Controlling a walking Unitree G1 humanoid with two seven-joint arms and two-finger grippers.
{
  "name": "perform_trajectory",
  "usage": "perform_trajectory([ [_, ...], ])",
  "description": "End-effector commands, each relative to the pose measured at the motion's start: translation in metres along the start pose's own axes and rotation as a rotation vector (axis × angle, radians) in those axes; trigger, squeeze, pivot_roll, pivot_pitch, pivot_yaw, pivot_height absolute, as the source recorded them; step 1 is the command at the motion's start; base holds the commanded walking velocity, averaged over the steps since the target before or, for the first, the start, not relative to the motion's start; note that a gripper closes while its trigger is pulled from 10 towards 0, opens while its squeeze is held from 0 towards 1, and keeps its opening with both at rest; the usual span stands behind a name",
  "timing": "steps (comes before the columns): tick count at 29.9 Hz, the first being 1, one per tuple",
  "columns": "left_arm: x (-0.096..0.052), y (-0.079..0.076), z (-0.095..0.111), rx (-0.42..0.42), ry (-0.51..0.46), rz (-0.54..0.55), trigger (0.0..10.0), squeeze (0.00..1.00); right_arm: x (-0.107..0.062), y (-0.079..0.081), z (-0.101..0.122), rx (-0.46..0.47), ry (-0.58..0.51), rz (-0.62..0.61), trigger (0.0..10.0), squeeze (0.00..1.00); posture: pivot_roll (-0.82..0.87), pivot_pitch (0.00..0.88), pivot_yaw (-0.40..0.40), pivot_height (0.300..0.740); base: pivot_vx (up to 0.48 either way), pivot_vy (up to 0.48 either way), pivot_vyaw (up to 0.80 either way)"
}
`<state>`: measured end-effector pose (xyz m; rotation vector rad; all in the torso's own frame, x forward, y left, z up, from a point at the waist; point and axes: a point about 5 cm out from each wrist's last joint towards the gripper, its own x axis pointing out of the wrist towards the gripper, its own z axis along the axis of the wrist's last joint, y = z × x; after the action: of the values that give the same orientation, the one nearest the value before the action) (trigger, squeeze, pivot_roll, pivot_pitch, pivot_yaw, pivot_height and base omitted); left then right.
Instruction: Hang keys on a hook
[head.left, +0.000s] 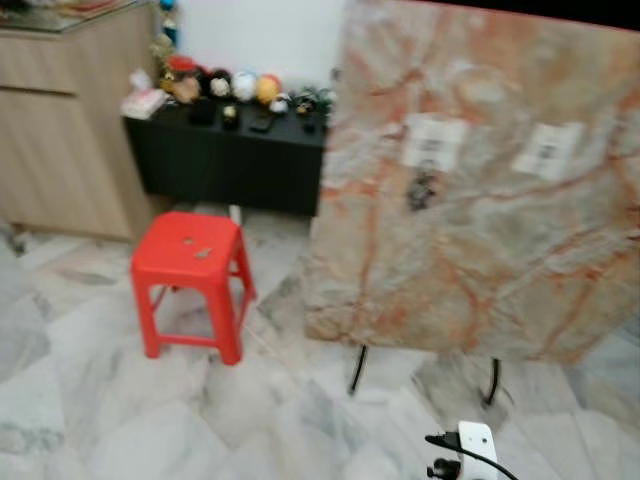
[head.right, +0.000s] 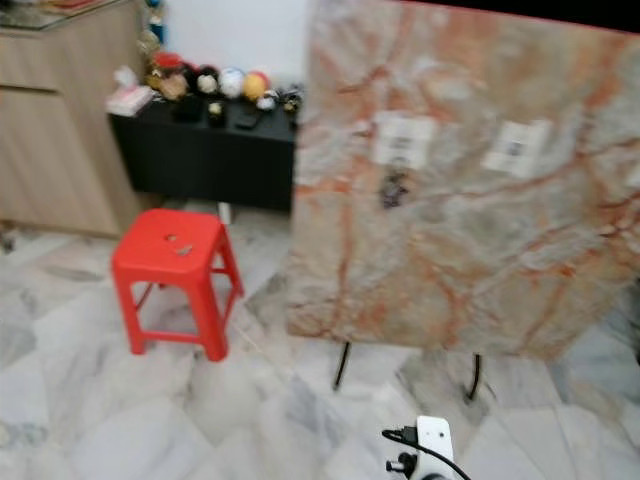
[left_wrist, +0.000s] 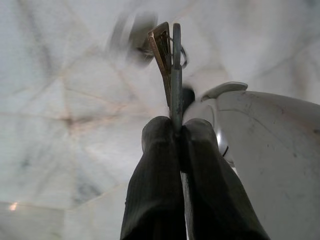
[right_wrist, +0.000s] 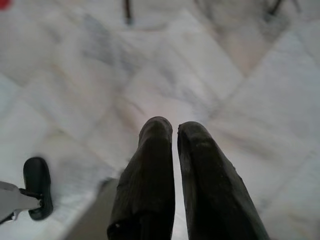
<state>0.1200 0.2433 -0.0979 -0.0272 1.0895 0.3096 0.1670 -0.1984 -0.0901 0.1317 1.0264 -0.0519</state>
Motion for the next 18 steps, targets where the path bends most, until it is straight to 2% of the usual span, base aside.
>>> perform_trajectory([
  [1,-0.001,-0.005,-0.007,0.002,0.021,-0.021,10.0,0.00,0.002,0.007,0.008,-0.007,-0.019,0.012,10.0,0.00,0.08,0.000,-0.103,0.740,0.000,-0.390,0.00],
  [8,-0.001,-0.005,-0.007,0.003,0.022,-0.022,10.0,0.00,0.003,0.013,0.006,-0.006,-0.017,0.020,10.0,0.00,0.08,0.000,-0.103,0.740,0.000,-0.388,0.00],
  [18,-0.001,-0.005,-0.006,0.009,0.023,-0.018,10.0,0.00,0.007,0.038,0.013,-0.017,-0.024,0.048,10.0,0.00,0.09,0.000,-0.096,0.740,0.000,-0.389,0.00],
])
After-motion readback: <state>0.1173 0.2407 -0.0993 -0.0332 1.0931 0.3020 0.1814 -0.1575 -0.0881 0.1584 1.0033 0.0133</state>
